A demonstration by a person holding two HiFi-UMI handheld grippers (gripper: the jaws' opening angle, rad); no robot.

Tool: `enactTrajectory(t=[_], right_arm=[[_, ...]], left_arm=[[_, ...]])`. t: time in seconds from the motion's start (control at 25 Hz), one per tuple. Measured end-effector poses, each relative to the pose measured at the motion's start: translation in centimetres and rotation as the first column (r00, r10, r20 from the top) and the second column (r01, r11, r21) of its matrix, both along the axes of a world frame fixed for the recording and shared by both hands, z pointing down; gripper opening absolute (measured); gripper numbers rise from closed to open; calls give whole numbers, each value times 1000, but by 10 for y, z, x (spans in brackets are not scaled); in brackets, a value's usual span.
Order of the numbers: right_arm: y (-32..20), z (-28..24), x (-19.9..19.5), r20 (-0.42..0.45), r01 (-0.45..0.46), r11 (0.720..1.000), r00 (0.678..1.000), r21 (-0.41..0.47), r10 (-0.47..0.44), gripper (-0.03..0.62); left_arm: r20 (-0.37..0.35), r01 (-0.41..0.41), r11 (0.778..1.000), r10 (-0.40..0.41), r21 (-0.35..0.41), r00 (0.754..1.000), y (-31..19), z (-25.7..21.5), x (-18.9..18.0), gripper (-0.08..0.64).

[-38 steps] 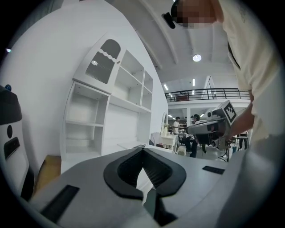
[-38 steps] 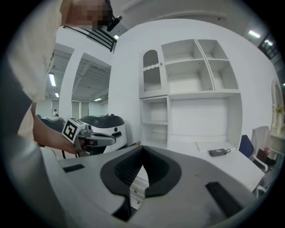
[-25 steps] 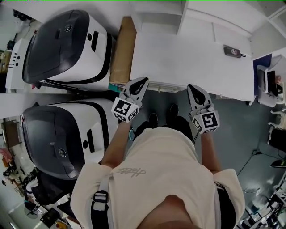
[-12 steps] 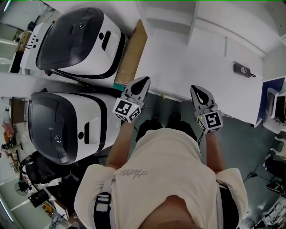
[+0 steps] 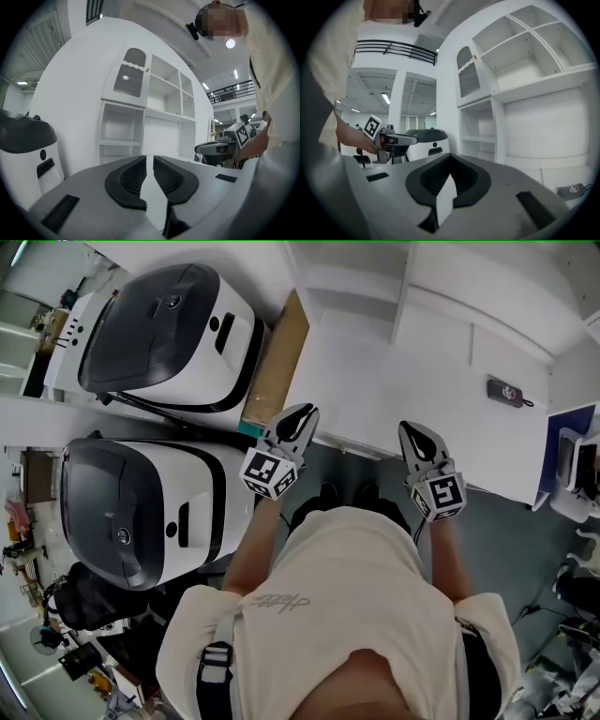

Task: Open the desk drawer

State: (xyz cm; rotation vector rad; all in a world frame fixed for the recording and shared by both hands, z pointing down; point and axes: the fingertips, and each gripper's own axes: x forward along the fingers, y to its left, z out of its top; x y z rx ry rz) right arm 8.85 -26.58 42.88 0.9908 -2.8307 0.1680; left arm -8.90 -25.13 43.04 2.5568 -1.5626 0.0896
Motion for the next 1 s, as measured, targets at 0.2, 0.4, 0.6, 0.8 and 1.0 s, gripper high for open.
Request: enactTrajectory(t=[0.2, 0.4, 0.6, 0.8, 1.0], right_arm=[[0, -2, 1, -1, -28, 1000, 1000, -7, 28, -2], [6, 1, -4, -13, -29, 999, 999, -13, 29, -2], [10, 10, -4, -38, -35, 999, 999, -25, 34, -2], [14, 22, -1, -54, -41, 998, 998, -53, 39, -2], [17, 39, 5, -67, -51, 995, 997, -87, 46, -2]], left_arm=[[2, -50, 999, 50, -20, 999, -4, 0, 5, 100], [11, -66, 998, 65, 8, 998, -2, -4, -1, 104], [-5, -81, 997, 81, -8, 997, 4, 13, -2, 104], [4, -115, 985, 116, -126, 993, 14, 72, 7, 104], [0, -129, 949, 135, -286, 991, 30, 147, 16, 104]])
